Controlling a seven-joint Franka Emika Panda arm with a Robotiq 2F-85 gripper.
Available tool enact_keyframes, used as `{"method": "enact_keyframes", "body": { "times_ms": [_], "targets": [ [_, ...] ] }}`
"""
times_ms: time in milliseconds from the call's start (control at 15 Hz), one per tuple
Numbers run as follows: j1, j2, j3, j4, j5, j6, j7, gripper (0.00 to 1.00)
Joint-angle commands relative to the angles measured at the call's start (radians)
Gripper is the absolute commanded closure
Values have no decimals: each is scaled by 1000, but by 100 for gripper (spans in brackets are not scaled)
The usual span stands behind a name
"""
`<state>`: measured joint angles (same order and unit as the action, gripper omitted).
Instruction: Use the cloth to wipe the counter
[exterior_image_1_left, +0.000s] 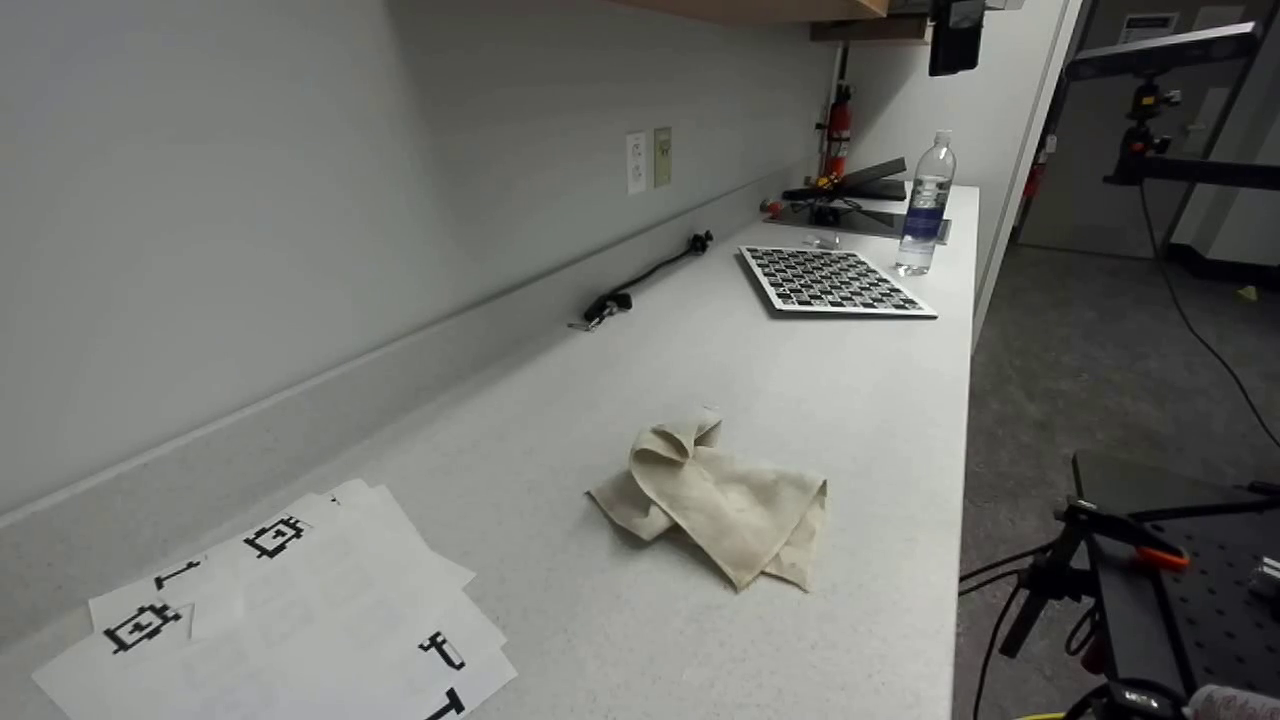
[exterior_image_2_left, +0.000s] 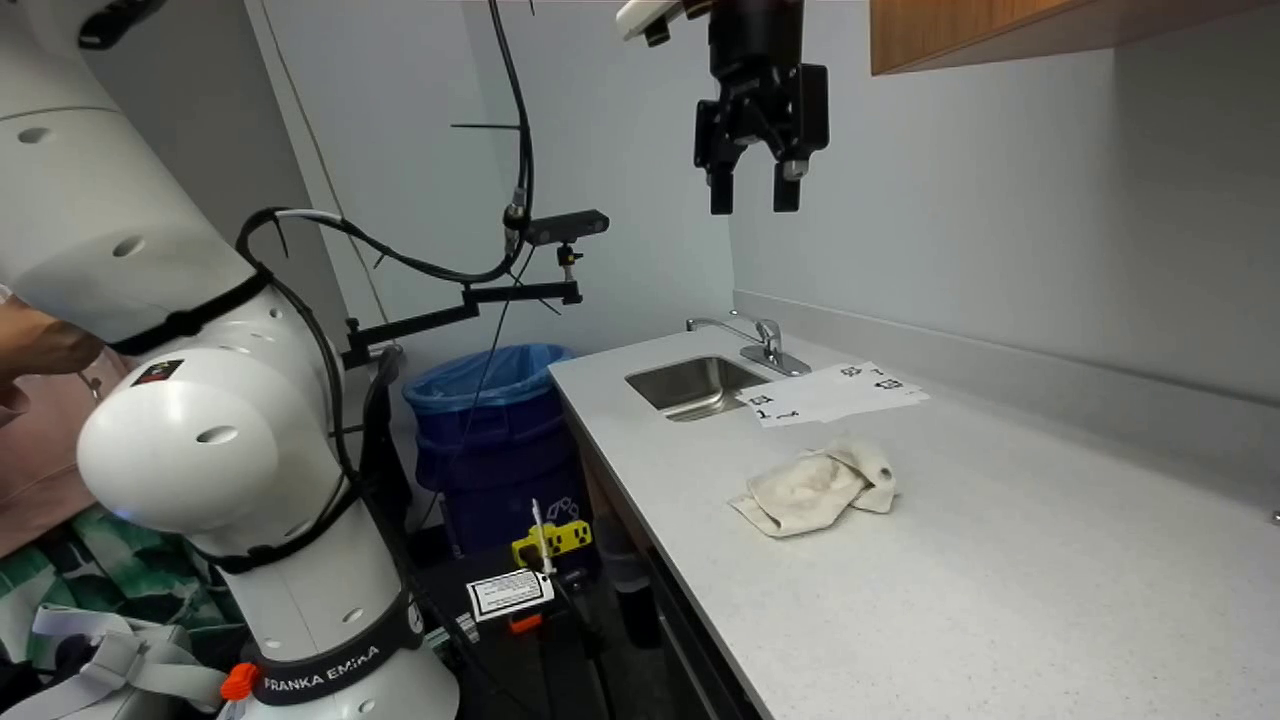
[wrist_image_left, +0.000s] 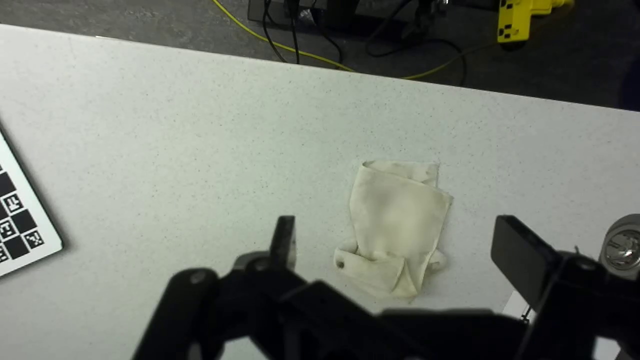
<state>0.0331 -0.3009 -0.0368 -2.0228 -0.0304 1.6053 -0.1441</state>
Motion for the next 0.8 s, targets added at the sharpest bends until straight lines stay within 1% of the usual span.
{"method": "enact_keyframes", "body": {
  "times_ms": [0, 533, 733],
  "targets": [
    [-8, 1, 7, 2, 2, -2, -1, 0],
    [-8, 1, 7, 2, 2, -2, -1, 0],
    [-6, 6, 15, -6, -16, 4, 1, 0]
  ]
}}
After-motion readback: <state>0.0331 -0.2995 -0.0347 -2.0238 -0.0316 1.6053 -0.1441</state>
